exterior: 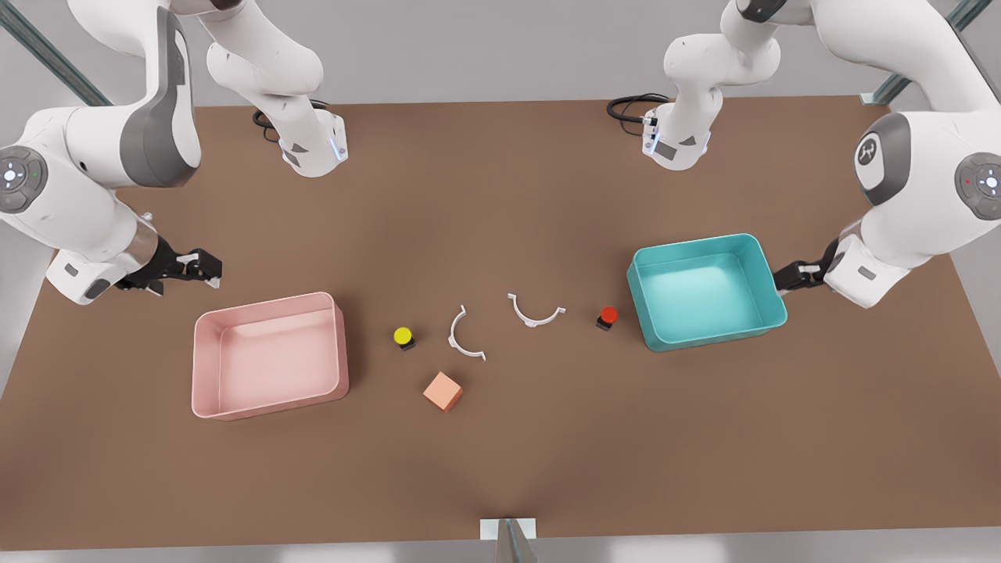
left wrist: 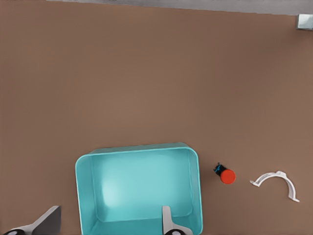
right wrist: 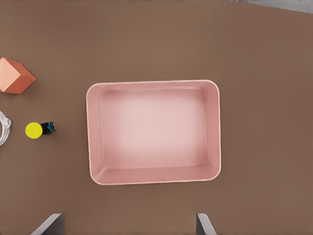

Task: Place the red button in the blue storage box with the left arm, and place the yellow button in the pink storage box with the right arm

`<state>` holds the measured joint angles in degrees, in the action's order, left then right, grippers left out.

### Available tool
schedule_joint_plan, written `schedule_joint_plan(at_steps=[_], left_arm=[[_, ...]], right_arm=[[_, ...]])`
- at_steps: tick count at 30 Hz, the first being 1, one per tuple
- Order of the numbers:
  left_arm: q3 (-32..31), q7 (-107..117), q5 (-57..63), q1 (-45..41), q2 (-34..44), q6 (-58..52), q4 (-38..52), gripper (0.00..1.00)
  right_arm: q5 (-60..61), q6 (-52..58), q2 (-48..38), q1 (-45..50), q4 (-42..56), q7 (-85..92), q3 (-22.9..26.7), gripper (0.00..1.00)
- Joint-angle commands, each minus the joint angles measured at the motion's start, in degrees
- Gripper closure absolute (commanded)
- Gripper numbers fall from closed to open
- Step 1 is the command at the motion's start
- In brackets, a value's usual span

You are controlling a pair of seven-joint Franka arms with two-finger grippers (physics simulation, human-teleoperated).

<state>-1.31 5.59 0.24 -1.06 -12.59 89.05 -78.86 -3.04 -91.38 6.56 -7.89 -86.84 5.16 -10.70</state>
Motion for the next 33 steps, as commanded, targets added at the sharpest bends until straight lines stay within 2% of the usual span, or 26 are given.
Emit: schedule_joint_plan(at_steps=[1, 4, 7, 8, 11, 13, 15, 17, 19, 21, 23, 33], left_arm=[[0.0, -4.1, 0.1, -0.1, 0.0, 1.8, 0.0, 0.00], [-0.5, -5.0, -2.2, -3.9, -2.5, 2.2, 0.1, 0.00], [-0.4, -19.0, -2.0, -9.9, -5.3, 5.9, 0.2, 0.00], [-0.4, -24.2, -2.2, -11.4, -6.7, 9.3, 0.0, 0.00], [-0.4, -39.3, -2.2, -15.7, -10.3, 16.8, -1.1, 0.00], [-0.4, -45.1, -2.1, -17.6, -10.6, 26.3, -7.1, 0.00], [-0.4, -47.3, -2.1, -18.5, -10.5, 32.1, -12.1, 0.00], [-0.4, -47.2, -2.0, -19.9, -10.2, 33.3, -14.5, 0.00], [-0.4, -46.9, -0.6, -21.0, -8.1, 39.7, -21.2, 0.00], [-0.3, -46.1, -0.5, -22.1, -7.3, 46.1, -27.4, 0.00], [-0.3, -45.2, -0.5, -22.8, -7.2, 47.3, -30.3, 0.00], [-0.3, -43.6, -0.5, -23.8, -10.4, 55.7, -38.0, 0.00]], right_arm=[[-0.1, -0.6, -0.1, -0.1, 0.2, 2.0, 0.0, 0.00], [0.2, -0.6, -0.1, 0.3, 0.4, 2.1, -0.7, 0.00], [1.0, -0.8, 0.8, 0.9, 1.2, 2.5, -6.2, 0.00], [0.8, -2.0, 2.5, 0.9, 1.4, 1.7, -8.1, 0.00], [0.4, -9.3, 9.5, 7.4, 2.2, -2.4, -8.7, 0.00], [0.1, -17.0, 15.0, 10.0, 2.1, -2.9, -8.7, 0.00], [-1.4, -21.2, 20.3, 13.6, 1.9, -4.3, -8.7, 0.00], [-5.8, -23.5, 23.2, 16.7, 1.8, -10.8, -8.7, 0.00], [-5.7, -27.1, 27.3, 18.0, 1.0, -11.3, -8.7, 0.00], [-5.7, -30.4, 28.9, 18.1, -2.4, -11.3, -8.7, 0.00], [-5.7, -30.4, 29.3, 18.2, -3.6, -11.3, -8.7, 0.00], [-5.7, -33.4, 28.4, 17.4, -12.3, -11.3, -8.8, 0.00]])
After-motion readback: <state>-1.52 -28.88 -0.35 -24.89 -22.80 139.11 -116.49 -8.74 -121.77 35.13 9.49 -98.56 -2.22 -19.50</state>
